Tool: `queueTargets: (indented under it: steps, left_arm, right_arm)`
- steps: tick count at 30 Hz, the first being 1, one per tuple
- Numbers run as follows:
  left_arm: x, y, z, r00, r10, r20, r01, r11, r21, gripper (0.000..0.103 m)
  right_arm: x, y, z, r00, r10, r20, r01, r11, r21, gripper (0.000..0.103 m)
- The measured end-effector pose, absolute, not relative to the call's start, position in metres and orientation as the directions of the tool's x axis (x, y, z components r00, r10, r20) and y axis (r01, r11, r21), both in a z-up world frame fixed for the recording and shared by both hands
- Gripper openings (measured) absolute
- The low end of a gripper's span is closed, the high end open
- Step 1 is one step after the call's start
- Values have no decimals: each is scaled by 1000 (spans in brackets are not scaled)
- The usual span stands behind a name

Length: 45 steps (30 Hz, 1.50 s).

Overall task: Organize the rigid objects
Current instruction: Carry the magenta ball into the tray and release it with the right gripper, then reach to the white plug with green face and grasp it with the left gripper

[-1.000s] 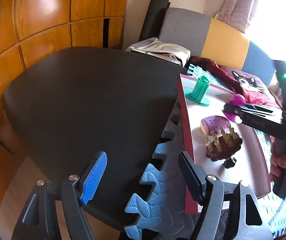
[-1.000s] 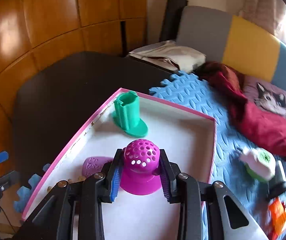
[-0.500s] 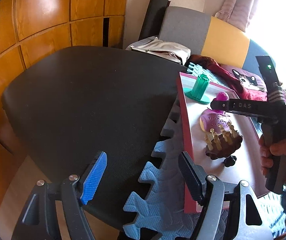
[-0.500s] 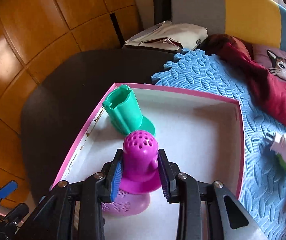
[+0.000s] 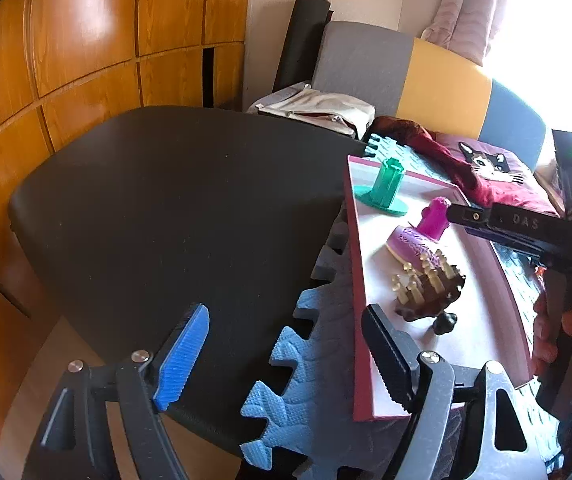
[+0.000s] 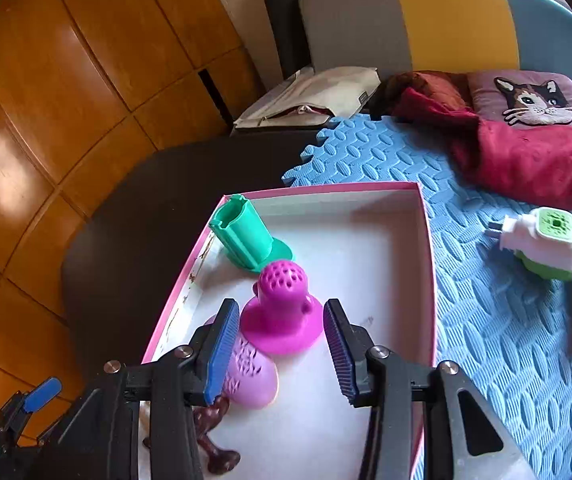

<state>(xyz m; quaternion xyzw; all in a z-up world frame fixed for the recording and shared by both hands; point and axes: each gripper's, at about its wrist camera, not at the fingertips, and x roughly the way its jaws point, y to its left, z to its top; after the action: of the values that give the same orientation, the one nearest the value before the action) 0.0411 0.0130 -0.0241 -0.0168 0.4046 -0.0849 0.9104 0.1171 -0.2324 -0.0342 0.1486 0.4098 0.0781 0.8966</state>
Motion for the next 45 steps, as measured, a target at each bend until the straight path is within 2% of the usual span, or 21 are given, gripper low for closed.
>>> queueTargets:
  steps: [7, 21, 33, 37, 40, 45]
  left_arm:
    - [35, 7, -16, 675, -170, -718, 155, 984, -87, 83]
    - [27, -13, -5, 684, -186, -705, 212, 976, -52, 83]
    - [26, -40, 3, 681, -221, -699, 283, 959, -27, 83]
    - [25, -54, 8, 684, -230, -693, 318, 948, -2, 83]
    - [25, -66, 12, 680, -246, -690, 345, 939, 5, 83]
    - [26, -91, 16, 667, -280, -691, 393, 920, 6, 83]
  right_arm:
    - [82, -240, -18, 699, 223, -679, -20, 956, 294, 44]
    - [37, -279, -10, 735, 102, -670, 47, 979, 200, 44]
    - [16, -363, -7, 734, -114, -669, 213, 975, 68, 44]
    - [5, -401, -15, 728, -188, -660, 317, 945, 81, 44]
    - [-1, -428, -20, 716, -202, -668, 400, 903, 155, 44]
    - [-6, -442, -15, 730, -193, -656, 425, 879, 215, 44]
